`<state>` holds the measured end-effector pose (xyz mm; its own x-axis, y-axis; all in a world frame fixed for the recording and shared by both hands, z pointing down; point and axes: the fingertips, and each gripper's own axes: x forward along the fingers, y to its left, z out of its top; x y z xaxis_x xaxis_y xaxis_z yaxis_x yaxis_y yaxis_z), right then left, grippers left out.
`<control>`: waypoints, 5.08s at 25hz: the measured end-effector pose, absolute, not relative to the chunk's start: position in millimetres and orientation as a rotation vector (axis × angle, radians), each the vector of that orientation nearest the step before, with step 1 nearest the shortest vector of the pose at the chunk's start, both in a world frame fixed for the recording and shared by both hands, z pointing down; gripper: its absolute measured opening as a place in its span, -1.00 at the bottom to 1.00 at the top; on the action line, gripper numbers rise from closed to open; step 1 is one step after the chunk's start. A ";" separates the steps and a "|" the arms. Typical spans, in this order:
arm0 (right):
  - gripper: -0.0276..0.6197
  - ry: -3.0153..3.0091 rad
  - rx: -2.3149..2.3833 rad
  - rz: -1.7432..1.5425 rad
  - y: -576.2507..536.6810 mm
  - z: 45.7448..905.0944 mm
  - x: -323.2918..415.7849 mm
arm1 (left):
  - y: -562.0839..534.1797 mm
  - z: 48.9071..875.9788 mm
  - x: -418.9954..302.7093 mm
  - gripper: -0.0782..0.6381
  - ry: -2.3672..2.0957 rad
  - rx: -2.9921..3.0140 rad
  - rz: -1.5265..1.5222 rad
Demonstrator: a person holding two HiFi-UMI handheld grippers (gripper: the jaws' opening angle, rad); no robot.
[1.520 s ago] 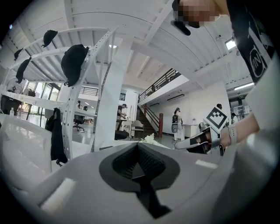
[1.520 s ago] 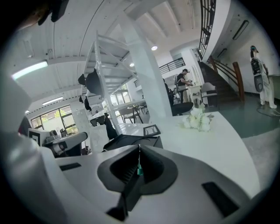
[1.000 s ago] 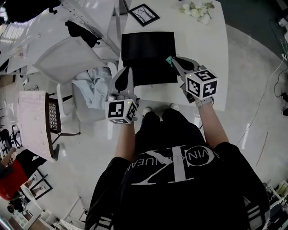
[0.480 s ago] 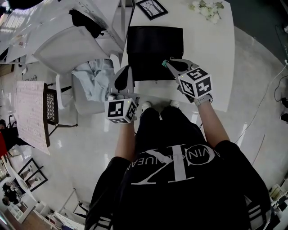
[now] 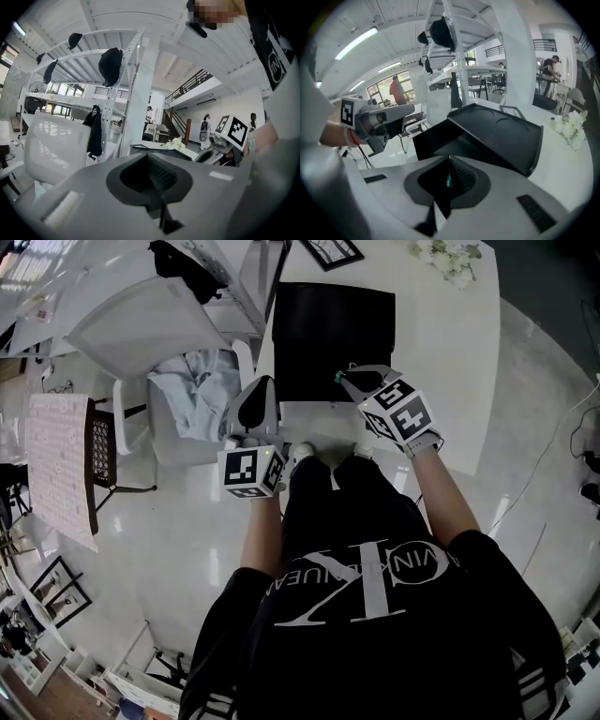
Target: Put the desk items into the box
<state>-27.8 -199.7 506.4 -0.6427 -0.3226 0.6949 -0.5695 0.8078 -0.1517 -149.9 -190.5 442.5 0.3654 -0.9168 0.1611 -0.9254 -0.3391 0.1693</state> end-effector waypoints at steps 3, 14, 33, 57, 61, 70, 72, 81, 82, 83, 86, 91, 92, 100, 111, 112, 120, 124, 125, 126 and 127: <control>-0.85 -2.282 0.608 0.444 -196.2 510.5 -32.1 | -189.6 443.0 -153.2 -0.79 -1.656 2.388 0.050; -0.85 -2.180 0.494 0.314 -185.1 526.5 -38.5 | -188.0 445.6 -158.6 -0.79 -1.668 2.369 0.042; -0.85 -2.151 0.471 0.223 -194.0 528.5 -38.2 | -187.8 446.8 -161.0 -0.79 -1.668 2.358 0.031; -0.85 -2.143 0.538 0.222 -201.5 526.6 -27.0 | -191.7 447.2 -157.4 -0.79 -1.647 2.371 0.032; -0.85 -2.159 0.578 0.258 -202.4 523.5 -26.7 | -192.8 446.7 -156.7 -0.79 -1.638 2.379 0.030; -0.85 -2.173 0.628 0.279 -209.4 516.0 -20.6 | -197.9 444.9 -152.9 -0.79 -1.614 2.392 0.027; -0.85 -2.176 0.635 0.283 -209.6 515.0 -19.5 | -198.6 444.2 -151.6 -0.79 -1.608 2.398 0.027; -0.85 -2.205 0.707 0.310 -212.6 505.1 -10.6 | -202.6 439.9 -147.7 -0.79 -1.592 2.419 0.026; -0.85 -2.213 0.722 0.311 -213.6 503.0 -9.1 | -203.0 439.2 -147.3 -0.79 -1.591 2.422 0.026; -0.85 -2.223 0.740 0.309 -215.0 500.5 -7.5 | -203.5 438.5 -146.9 -0.79 -1.590 2.425 0.026; -0.85 -2.262 0.797 0.307 -220.1 490.3 -3.6 | -206.2 436.1 -145.9 -0.79 -1.589 2.436 0.025; -0.85 -2.318 0.908 0.309 -229.9 471.5 7.5 | -211.3 431.2 -142.8 -0.79 -1.586 2.452 0.025; -0.85 -2.329 0.932 0.312 -232.0 467.8 10.1 | -212.3 429.9 -142.1 -0.79 -1.586 2.456 0.025; -0.86 -2.381 1.070 0.353 -242.4 445.7 30.1 | -220.6 419.5 -136.3 -0.79 -1.578 2.483 0.022; -0.86 -2.437 1.162 0.338 -246.4 424.6 44.9 | -229.9 405.8 -128.3 -0.79 -1.566 2.518 0.014; -0.86 -2.440 1.171 0.335 -247.0 422.8 46.4 | -230.7 404.7 -128.1 -0.79 -1.566 2.521 0.014; -0.86 -2.488 1.238 0.285 -250.8 405.4 53.3 | -236.9 395.7 -127.9 -0.79 -1.575 2.543 0.001; -0.86 -2.511 1.265 0.259 -251.9 396.9 54.7 | -239.6 389.5 -128.0 -0.79 -1.580 2.557 -0.004; -0.86 -2.517 1.269 0.249 -251.9 394.7 54.9 | -240.0 388.1 -128.2 -0.79 -1.582 2.558 -0.005; -0.86 -2.522 1.272 0.240 -251.9 392.6 55.0 | -240.3 386.9 -128.5 -0.79 -1.584 2.560 -0.007; -0.86 -2.529 1.274 0.230 -251.8 390.3 55.0 | -240.5 385.7 -128.8 -0.79 -1.587 2.561 -0.009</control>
<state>55.0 -251.8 390.3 -0.5622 -0.7565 0.3341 -0.8044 0.5940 -0.0085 -128.8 -240.5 385.7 0.4475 -0.8920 0.0629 -0.8913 -0.4393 0.1122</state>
